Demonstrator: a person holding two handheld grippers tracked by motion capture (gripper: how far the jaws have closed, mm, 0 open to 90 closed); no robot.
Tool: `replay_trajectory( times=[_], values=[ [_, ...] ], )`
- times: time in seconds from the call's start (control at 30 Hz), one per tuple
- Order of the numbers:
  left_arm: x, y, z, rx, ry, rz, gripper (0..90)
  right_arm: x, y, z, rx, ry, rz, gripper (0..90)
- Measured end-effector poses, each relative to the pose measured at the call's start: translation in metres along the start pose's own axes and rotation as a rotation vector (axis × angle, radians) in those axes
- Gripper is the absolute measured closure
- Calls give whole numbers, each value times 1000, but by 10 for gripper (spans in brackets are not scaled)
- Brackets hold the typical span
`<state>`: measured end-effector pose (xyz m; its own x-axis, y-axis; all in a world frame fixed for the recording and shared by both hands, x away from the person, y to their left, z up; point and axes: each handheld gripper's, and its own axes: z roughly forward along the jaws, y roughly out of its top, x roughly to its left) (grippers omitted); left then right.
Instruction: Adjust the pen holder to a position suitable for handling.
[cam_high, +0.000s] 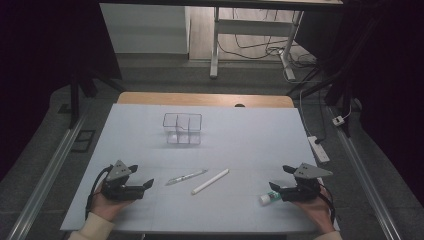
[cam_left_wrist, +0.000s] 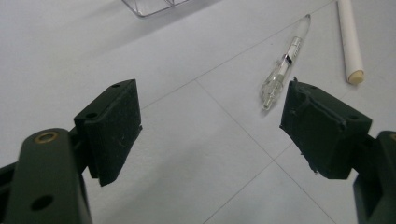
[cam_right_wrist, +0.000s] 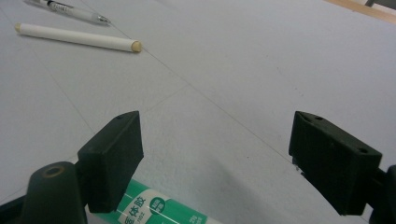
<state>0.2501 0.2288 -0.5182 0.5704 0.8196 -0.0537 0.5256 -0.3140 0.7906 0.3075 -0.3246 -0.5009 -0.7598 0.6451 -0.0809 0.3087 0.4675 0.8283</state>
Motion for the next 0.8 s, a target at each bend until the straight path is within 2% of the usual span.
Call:
replay_trajectory(
  times=[0.4, 0.8],
  values=[
    [3, 0, 0, -3, 20, 13, 210, 0, 0, 1, -1, -2, 5, 183],
    [3, 3, 1, -8, 18, 18, 215, -1, 0, 1, 0, -6, 10, 193]
  ],
)
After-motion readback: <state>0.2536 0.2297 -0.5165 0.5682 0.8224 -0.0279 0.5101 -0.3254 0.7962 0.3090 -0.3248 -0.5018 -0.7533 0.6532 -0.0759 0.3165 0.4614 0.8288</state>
